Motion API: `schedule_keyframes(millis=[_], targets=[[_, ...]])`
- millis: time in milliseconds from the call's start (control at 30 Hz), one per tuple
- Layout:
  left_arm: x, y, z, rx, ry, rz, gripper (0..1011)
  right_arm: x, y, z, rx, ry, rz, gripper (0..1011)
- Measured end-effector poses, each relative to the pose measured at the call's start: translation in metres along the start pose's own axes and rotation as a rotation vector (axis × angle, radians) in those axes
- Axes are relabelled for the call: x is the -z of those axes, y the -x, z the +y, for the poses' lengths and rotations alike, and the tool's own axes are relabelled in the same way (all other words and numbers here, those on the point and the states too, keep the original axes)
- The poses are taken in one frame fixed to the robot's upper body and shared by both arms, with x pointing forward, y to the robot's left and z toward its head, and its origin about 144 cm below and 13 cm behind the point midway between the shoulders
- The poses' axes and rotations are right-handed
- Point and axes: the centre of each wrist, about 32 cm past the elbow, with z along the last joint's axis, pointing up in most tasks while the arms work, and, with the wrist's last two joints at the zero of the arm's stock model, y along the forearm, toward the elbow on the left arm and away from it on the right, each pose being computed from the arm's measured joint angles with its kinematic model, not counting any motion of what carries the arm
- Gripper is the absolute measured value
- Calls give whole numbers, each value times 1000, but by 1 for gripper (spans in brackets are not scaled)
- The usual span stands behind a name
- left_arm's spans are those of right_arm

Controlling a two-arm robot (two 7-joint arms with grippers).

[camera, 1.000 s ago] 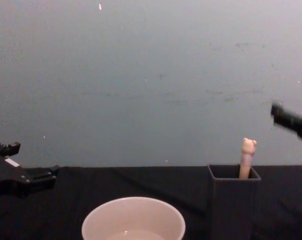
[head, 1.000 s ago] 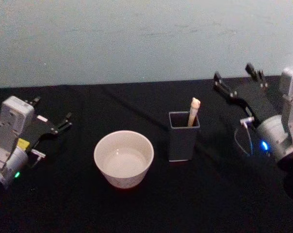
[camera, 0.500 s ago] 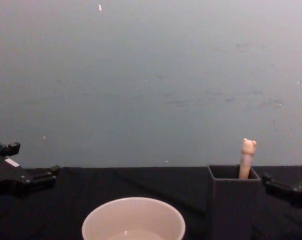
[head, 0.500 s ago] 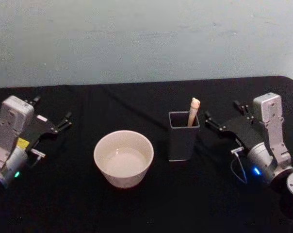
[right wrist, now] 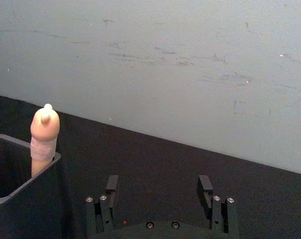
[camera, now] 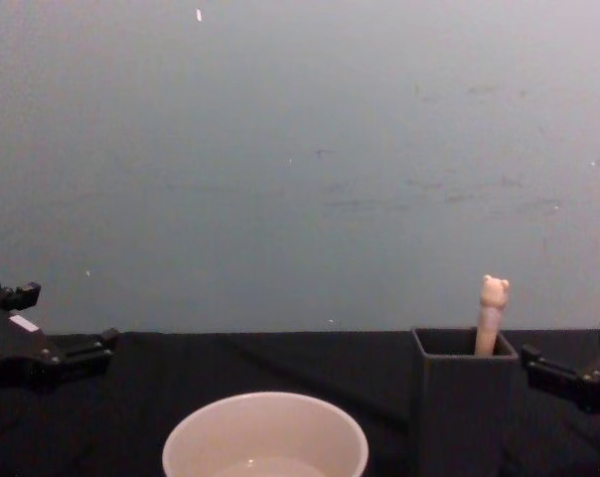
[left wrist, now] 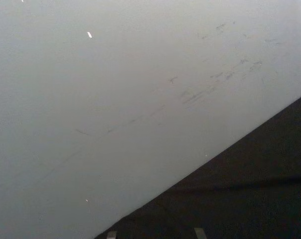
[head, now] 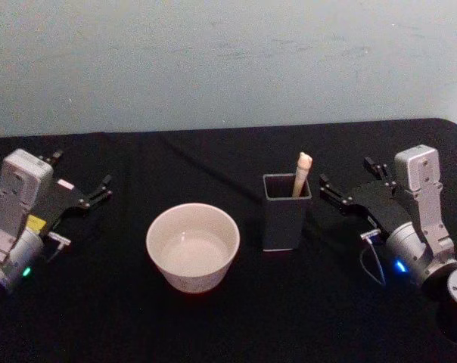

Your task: Pick up the stirring spoon with one hand, stir inside the cup, then place it back in its original position.

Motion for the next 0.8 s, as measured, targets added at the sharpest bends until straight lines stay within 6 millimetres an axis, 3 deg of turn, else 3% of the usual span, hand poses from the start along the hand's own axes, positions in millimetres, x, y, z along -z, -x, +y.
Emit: schedule_keyframes(millis=[800], targets=[[0, 0, 0, 0, 0, 0, 1001, -1, 0, 0, 1, -3, 1, 1002]])
